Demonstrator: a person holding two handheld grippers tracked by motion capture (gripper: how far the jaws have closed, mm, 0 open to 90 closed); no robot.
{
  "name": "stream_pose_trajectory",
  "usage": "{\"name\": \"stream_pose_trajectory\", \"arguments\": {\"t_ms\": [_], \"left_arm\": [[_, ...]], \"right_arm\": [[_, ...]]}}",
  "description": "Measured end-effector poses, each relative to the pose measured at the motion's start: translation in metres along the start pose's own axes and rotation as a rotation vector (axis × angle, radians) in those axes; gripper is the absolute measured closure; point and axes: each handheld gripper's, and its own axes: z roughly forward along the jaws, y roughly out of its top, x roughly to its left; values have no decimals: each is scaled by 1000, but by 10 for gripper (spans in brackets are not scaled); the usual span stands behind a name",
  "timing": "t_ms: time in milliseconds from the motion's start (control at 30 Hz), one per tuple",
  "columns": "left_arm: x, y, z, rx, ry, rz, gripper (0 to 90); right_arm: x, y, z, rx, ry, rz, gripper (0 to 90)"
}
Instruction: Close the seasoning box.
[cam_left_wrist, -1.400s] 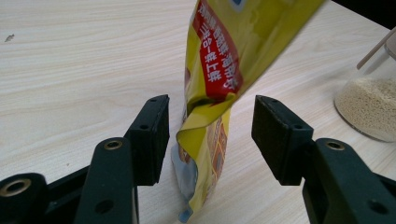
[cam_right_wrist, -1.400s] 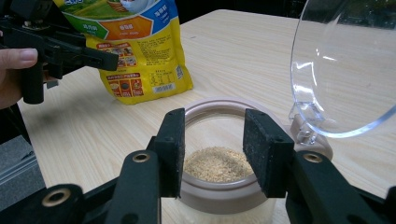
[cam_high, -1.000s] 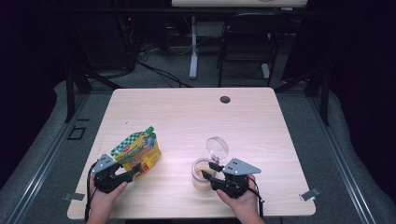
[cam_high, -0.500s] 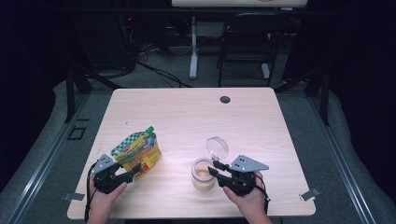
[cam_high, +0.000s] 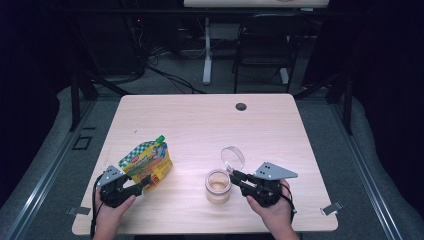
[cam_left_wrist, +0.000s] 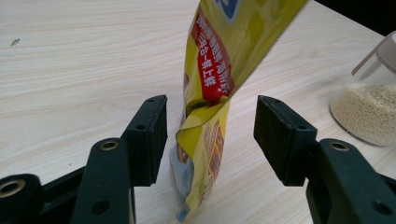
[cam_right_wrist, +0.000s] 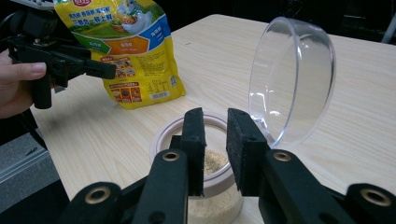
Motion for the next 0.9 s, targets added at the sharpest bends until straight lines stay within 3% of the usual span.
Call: {"name": "stream_pose_trajectory", "arguments": {"t_ms": [300,500,900], "left_arm": [[0,0,-1,6,-2,3,449],[0,0,-1,2,-1,2,449],[0,0,-2,1,-13,8,482]], "right_arm": [[-2,7,-10,-5,-24,-14,842],[-8,10,-19,-20,-46,4,900],[-19,10,-26,-22,-73,33,900]]}}
